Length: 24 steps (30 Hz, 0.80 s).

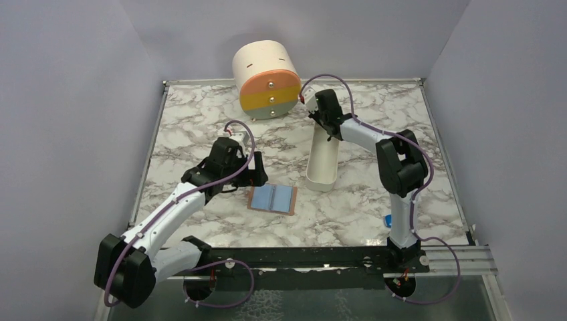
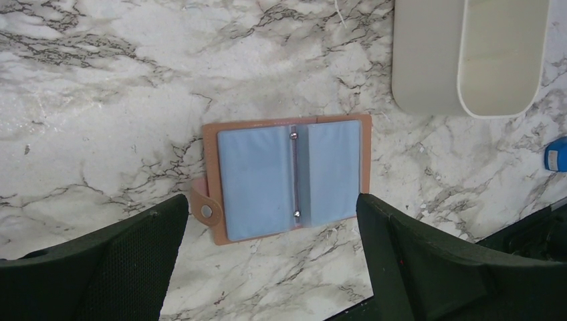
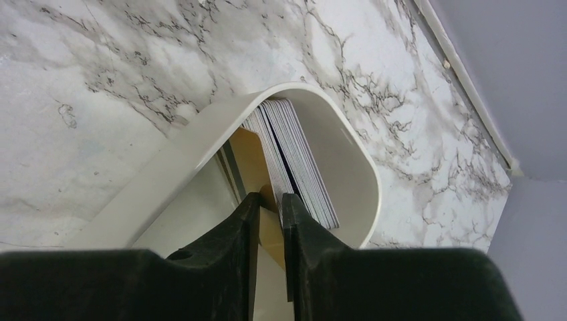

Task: Put the credit cards into the card holder
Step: Pick up the credit card from the storage box.

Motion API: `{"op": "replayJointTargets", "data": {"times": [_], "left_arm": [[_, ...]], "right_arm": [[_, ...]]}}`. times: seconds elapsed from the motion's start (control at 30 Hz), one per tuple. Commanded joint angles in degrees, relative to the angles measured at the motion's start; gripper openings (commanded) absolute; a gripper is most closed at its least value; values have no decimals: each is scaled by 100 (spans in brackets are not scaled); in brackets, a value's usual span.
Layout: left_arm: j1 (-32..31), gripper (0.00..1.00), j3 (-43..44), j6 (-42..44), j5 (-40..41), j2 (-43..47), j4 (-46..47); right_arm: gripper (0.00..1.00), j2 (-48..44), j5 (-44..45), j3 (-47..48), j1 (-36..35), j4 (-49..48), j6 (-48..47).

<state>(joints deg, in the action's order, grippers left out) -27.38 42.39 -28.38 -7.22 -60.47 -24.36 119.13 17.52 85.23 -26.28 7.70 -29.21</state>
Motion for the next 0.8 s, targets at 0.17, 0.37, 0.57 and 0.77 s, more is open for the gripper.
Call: {"op": "replayJointTargets", "data": {"times": [0.17,0.37,0.57,0.77], "left_arm": [[121,97,-69,-395,174,-587,-200],[240,92,-15,-456,-452,-1157,-158],[290,90,-99,-478,-363,-1586,-95],[316,81,-402,-650,-917,-1774,358]], "right_arm": [[12,-405,34,186,27,59,45],[12,-724,-186,203,27,398,447],[1,-1168,-389,49,28,752,871],[1,-1764,-811,173,27,1703,2249]]}}
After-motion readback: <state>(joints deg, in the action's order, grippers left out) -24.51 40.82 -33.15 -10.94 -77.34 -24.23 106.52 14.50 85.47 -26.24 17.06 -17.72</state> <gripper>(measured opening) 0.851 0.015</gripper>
